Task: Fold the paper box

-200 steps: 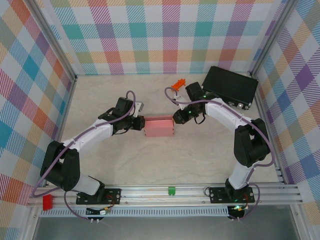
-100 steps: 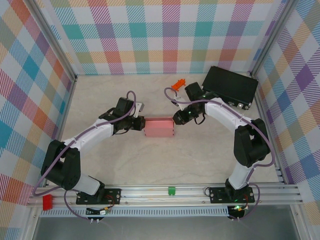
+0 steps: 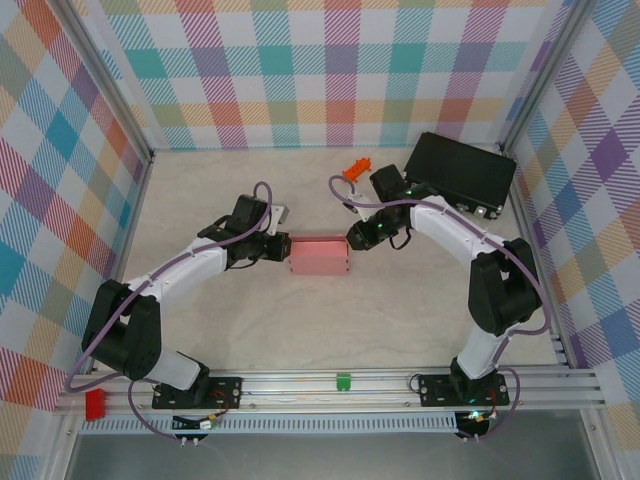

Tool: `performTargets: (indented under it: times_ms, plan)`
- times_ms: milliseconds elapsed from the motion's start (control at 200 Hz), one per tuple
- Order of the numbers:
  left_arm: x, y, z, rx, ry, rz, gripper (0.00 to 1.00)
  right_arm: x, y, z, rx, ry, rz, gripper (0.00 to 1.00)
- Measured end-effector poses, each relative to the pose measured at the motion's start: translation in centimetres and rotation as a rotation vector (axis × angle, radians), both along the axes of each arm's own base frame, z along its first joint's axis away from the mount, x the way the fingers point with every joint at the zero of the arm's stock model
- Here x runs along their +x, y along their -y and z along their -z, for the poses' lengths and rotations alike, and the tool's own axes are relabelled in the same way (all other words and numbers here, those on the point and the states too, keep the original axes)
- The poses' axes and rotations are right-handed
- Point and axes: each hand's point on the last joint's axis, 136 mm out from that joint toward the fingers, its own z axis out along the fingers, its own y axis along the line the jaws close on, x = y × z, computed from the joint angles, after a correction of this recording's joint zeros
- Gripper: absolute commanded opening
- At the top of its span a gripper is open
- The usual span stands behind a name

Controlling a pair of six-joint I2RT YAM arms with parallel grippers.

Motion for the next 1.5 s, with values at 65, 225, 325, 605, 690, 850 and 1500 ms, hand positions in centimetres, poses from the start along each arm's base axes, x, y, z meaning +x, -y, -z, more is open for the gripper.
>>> performTargets:
  times_ms: [65, 225, 325, 605, 690, 850, 1500]
  plan:
    - [-0.02, 0.03, -0.01, -0.002, -0.001, 0.001, 0.09, 0.02, 0.1, -0.07, -0.005, 0.004, 0.003, 0.19]
    - [-0.05, 0.04, 0.0, -0.002, -0.002, 0.002, 0.09, 0.01, 0.29, -0.29, -0.01, 0.015, 0.007, 0.21]
    - [-0.08, 0.1, -0.01, -0.005, -0.003, 0.004, 0.09, -0.11, 0.35, -0.26, -0.011, 0.014, 0.007, 0.21]
    - [-0.11, 0.14, -0.02, -0.009, -0.006, 0.003, 0.1, -0.14, 0.31, -0.28, -0.007, 0.006, 0.015, 0.15]
    - [-0.11, 0.14, -0.02, -0.011, -0.008, 0.0, 0.1, -0.31, 0.09, -0.31, -0.001, -0.001, 0.016, 0.12]
    - [-0.1, 0.14, -0.03, -0.014, -0.011, -0.005, 0.1, -0.45, -0.1, -0.39, 0.009, -0.013, 0.02, 0.09]
    - [-0.25, 0.22, 0.01, -0.021, -0.021, -0.006, 0.2, -0.75, -0.21, -0.83, 0.004, -0.034, 0.03, 0.14]
